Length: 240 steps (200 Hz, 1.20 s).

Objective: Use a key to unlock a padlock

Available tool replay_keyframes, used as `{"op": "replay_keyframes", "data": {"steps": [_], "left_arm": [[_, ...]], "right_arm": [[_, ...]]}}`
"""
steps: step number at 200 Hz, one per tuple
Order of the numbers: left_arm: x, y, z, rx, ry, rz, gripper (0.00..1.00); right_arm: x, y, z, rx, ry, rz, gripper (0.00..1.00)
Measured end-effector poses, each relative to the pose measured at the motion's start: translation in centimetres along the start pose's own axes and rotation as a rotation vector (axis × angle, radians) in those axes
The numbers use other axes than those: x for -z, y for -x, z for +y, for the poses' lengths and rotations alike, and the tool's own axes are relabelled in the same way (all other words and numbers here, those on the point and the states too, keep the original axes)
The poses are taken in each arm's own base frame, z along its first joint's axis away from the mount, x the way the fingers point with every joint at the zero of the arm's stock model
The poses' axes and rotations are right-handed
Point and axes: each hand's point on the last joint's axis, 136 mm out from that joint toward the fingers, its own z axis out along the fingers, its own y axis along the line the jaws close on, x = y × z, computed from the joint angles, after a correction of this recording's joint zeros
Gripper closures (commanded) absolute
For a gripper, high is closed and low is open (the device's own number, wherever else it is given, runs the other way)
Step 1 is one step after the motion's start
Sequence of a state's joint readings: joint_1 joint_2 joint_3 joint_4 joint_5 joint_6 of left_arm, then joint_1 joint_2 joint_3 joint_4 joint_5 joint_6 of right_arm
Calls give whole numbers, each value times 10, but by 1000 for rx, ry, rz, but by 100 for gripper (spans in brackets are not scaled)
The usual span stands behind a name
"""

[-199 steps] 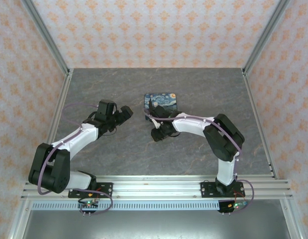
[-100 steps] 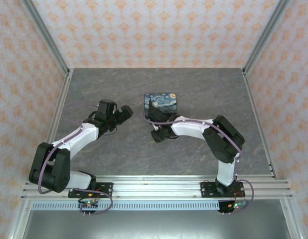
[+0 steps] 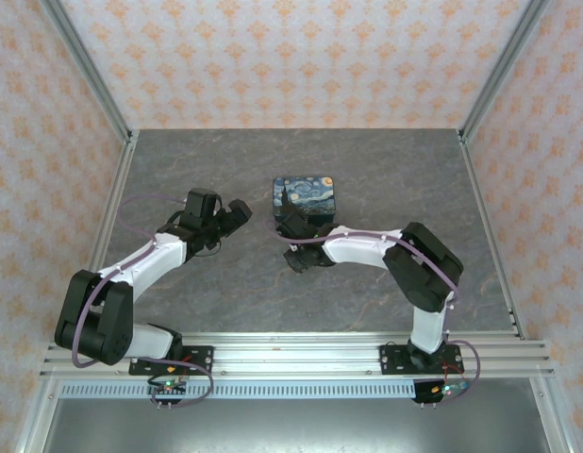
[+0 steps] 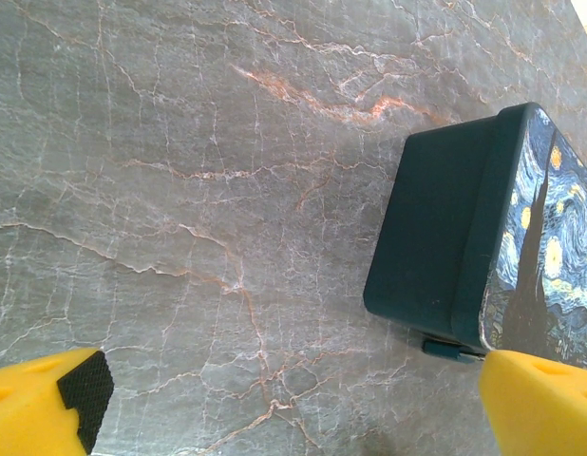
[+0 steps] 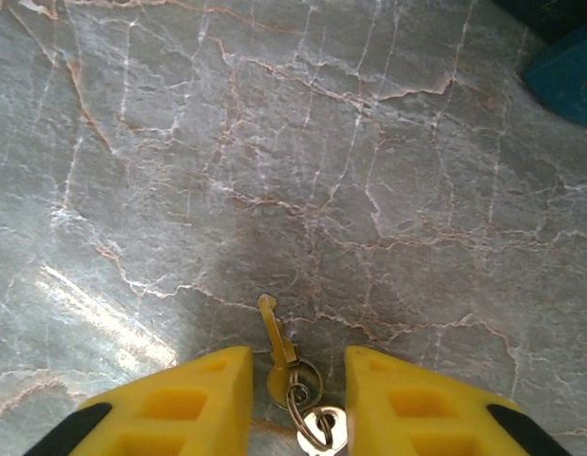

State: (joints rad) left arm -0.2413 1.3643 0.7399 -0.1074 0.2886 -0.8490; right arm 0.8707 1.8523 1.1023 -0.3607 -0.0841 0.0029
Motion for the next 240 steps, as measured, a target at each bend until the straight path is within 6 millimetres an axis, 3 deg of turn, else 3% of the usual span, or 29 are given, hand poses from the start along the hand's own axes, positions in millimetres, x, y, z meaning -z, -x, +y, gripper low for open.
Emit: {"op": "replay_keyframes", "data": {"steps": [20, 65, 121, 171, 205, 240], "left_arm": [[0, 0, 0, 4, 0, 0, 0], [0, 0, 0, 15, 0, 0, 0], [0, 0, 0, 15, 0, 0, 0], [0, -1, -1, 14, -7, 7, 0], [0, -2, -7, 13, -32, 12, 0], [-1, -10, -16, 0, -56, 30, 0]], "right_arm": [[1, 0, 2, 4, 3, -13, 100], [3, 3, 2, -19, 14, -27, 100], [9, -3, -6, -182, 198, -8, 100], [13, -11, 5, -233, 282, 14, 100], [21, -13, 7, -274, 313, -5, 100], [35, -2, 5, -307, 328, -52, 100]]}}
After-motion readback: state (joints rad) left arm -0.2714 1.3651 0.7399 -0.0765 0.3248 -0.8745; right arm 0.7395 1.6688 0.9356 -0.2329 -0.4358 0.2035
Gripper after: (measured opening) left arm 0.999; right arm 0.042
